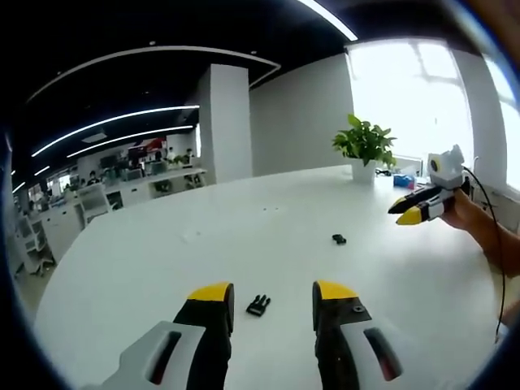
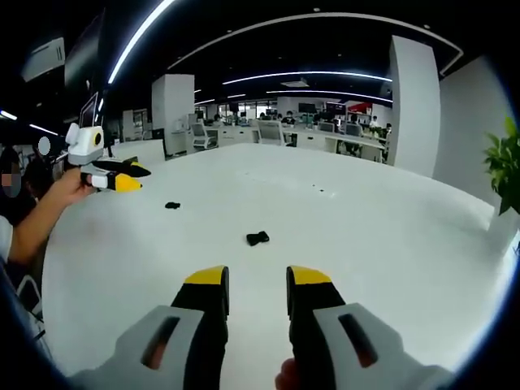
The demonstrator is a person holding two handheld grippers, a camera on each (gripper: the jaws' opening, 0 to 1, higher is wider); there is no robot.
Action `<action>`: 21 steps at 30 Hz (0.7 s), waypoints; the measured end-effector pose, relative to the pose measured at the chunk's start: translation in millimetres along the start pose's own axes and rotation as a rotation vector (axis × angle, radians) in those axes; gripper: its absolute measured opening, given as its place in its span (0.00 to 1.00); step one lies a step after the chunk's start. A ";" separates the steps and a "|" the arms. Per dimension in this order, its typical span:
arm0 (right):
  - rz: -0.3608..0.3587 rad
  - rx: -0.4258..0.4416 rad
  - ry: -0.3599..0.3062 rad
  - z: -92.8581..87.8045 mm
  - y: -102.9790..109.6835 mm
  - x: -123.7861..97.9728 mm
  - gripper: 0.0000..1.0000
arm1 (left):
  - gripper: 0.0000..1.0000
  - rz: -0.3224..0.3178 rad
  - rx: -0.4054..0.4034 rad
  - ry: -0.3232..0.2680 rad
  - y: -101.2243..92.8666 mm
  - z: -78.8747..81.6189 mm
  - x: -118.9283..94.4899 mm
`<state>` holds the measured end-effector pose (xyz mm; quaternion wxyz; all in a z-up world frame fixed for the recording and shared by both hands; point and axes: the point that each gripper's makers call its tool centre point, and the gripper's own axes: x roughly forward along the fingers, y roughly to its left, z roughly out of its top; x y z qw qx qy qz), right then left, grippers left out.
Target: Snap the two parts of the plastic buckle together until the buckle closes and remains connected.
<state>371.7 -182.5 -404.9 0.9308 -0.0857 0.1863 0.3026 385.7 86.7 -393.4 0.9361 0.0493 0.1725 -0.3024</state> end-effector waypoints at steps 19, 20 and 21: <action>0.071 -0.096 0.076 -4.4 9.2 32.7 0.30 | 0.39 -0.009 0.011 0.045 18.0 -19.0 18.9; 0.073 -0.100 0.076 -3.7 9.2 32.8 0.30 | 0.39 -0.009 0.008 0.048 18.5 -20.0 20.3; 0.076 -0.108 0.076 -2.8 9.4 32.7 0.30 | 0.39 -0.009 0.009 0.051 18.9 -21.0 21.3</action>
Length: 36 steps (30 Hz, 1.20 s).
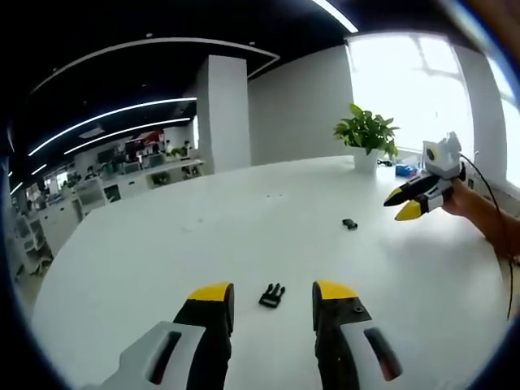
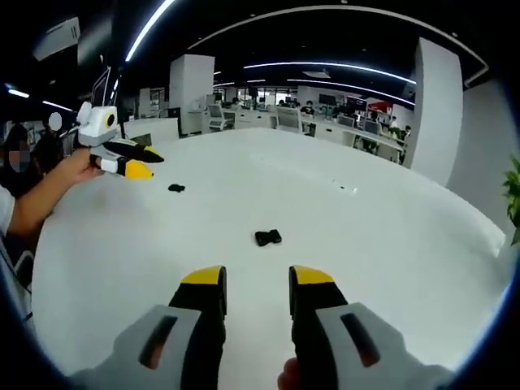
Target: Snap the two parts of the plastic buckle together until the buckle closes and remains connected.
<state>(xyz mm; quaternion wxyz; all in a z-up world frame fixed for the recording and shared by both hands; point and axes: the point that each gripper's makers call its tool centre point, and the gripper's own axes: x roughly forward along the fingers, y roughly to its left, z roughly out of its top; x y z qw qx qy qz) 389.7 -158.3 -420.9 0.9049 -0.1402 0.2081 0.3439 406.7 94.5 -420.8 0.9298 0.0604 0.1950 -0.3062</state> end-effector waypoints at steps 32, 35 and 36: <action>0.115 0.025 -0.007 5.0 9.8 20.1 0.28 | 0.32 -0.041 0.065 0.095 5.1 -19.9 17.5; 0.137 0.051 -0.011 4.7 11.6 19.6 0.28 | 0.32 -0.042 0.076 0.102 3.9 -23.1 18.7; 0.136 0.053 -0.012 4.9 11.6 19.4 0.28 | 0.32 -0.047 0.078 0.105 2.8 -24.5 19.4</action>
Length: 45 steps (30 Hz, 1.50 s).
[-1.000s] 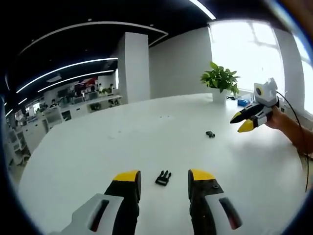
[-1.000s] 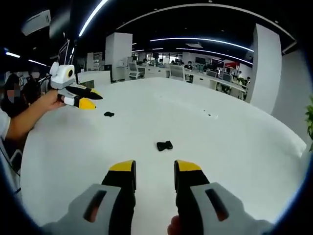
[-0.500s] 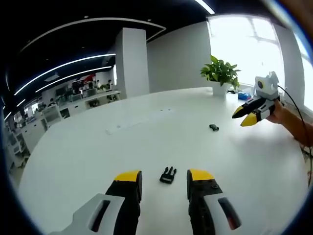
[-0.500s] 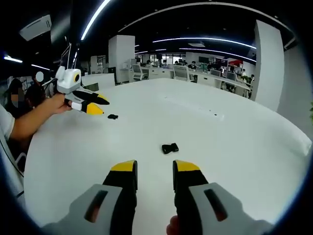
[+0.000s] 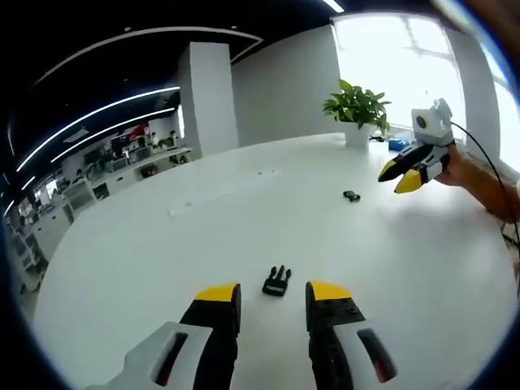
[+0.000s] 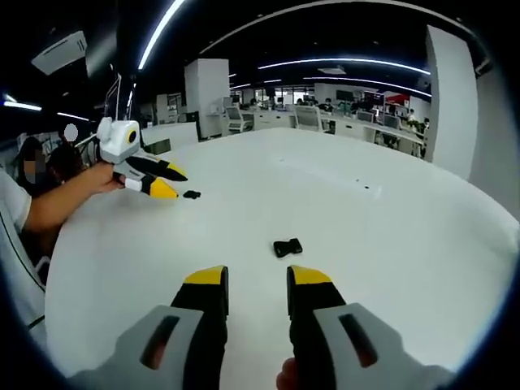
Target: Snap the two parts of the plastic buckle together until the buckle closes and remains connected.
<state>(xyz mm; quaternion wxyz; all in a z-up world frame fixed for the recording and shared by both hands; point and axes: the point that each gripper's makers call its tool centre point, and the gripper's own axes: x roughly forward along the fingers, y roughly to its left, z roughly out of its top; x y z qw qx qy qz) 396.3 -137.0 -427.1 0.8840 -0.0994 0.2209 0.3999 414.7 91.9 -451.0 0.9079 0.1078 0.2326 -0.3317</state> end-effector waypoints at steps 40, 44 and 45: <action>0.017 -0.038 0.040 6.1 -25.5 7.0 0.28 | 0.21 -0.152 0.025 0.040 -2.8 -5.0 13.0; 0.018 -0.055 0.051 5.4 -26.4 7.0 0.28 | 0.19 -0.157 0.045 0.048 -3.4 -4.3 13.6; 0.022 -0.057 0.052 5.4 -26.4 7.1 0.29 | 0.19 -0.158 0.046 0.049 -3.6 -4.2 13.8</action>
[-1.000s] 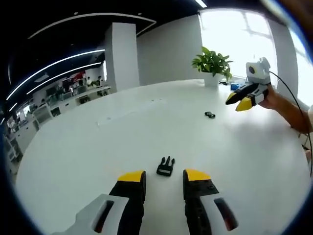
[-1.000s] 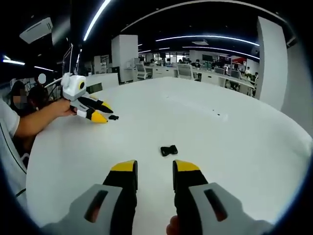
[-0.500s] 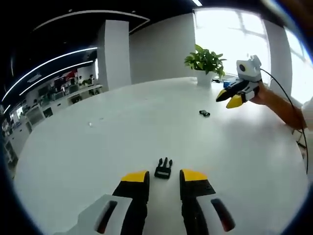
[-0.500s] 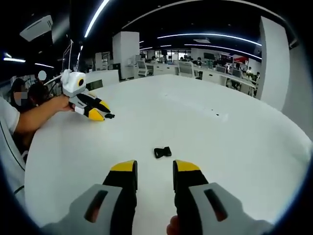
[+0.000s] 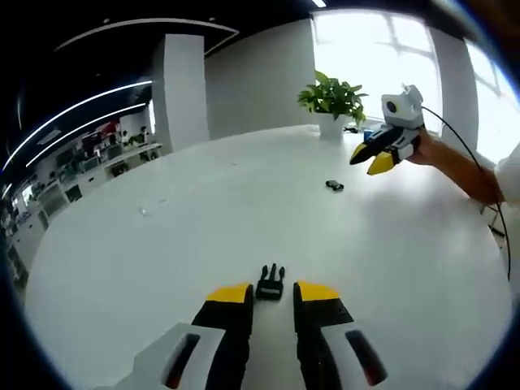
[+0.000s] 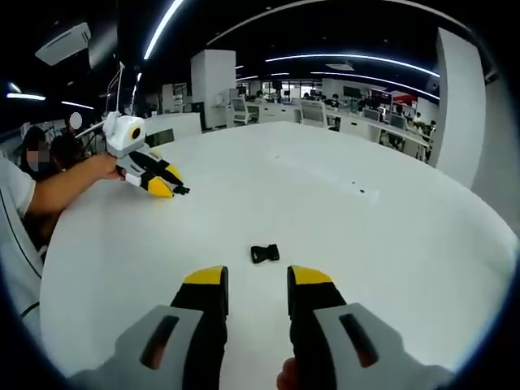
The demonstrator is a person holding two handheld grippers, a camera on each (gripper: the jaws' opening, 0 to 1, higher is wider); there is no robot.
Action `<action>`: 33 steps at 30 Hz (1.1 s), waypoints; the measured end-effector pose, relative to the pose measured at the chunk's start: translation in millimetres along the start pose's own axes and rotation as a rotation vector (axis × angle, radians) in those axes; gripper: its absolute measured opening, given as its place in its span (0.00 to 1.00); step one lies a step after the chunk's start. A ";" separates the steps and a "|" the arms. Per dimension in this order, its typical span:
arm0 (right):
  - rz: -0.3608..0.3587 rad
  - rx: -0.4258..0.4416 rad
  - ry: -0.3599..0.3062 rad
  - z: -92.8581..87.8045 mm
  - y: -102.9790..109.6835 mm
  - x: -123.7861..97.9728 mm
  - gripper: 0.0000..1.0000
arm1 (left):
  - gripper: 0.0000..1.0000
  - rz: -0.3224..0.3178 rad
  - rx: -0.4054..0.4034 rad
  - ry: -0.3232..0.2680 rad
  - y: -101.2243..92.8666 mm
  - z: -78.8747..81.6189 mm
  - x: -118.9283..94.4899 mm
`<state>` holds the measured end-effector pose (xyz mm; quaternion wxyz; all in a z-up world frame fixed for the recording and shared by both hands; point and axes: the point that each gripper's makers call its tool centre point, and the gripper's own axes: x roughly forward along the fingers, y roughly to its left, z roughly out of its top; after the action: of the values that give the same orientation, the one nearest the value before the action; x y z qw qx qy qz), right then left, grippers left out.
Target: Snap the two parts of the plastic buckle together until the buckle closes and remains connected.
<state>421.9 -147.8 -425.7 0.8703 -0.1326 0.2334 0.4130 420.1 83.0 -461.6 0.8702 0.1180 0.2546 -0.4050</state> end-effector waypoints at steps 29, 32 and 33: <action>0.118 -0.051 0.065 -15.5 6.8 22.6 0.26 | 0.13 -0.028 0.012 -0.010 6.2 1.1 5.1; 0.134 -0.053 0.067 -15.5 13.7 25.3 0.26 | 0.13 -0.023 0.016 -0.014 5.9 1.1 5.1; 0.138 -0.061 0.069 -15.5 16.1 26.2 0.26 | 0.13 -0.022 0.017 -0.015 6.0 1.1 5.2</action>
<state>419.1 -127.1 -453.0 0.8267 -0.1570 0.2592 0.4741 427.9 83.0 -463.5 0.8665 0.1195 0.2457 -0.4177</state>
